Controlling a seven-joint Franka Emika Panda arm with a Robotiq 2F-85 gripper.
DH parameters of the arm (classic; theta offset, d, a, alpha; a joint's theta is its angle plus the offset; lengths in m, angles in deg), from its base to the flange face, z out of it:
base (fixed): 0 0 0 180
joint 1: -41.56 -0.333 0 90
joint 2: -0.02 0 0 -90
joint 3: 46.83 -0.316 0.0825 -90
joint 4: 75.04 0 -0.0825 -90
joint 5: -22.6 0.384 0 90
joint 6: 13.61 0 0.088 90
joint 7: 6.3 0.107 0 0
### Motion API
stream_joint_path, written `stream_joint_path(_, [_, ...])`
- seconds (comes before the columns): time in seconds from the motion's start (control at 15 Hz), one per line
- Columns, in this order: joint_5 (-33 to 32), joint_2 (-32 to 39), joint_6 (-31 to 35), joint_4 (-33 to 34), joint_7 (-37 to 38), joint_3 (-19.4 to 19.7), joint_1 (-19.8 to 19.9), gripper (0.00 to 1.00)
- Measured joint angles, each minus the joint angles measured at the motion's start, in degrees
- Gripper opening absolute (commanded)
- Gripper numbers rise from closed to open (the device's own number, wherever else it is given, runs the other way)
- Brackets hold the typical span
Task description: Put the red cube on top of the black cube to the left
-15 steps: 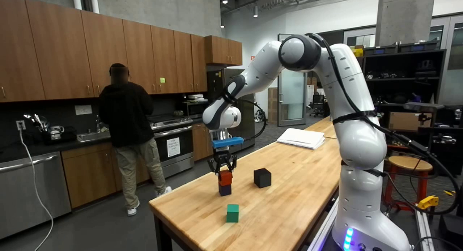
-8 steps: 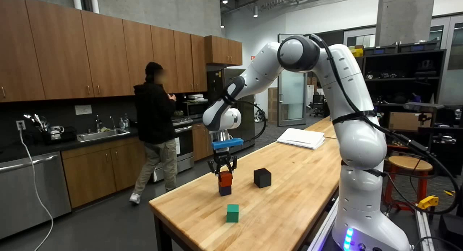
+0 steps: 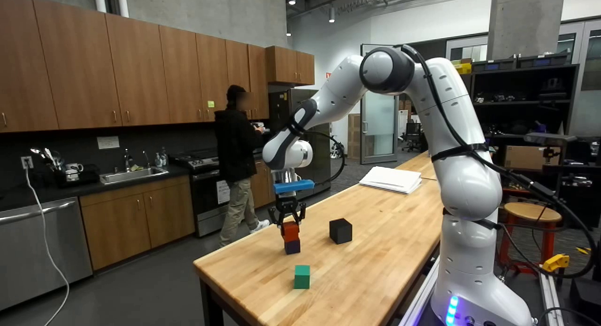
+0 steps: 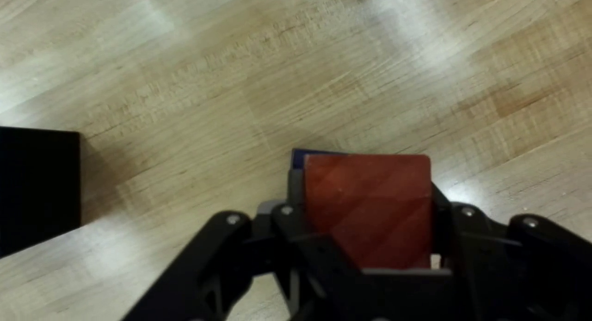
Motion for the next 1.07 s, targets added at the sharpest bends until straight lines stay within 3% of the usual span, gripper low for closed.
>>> stream_joint_path(1.07, [0.7,0.6,-0.06,0.97,1.42,0.13,0.04,0.3])
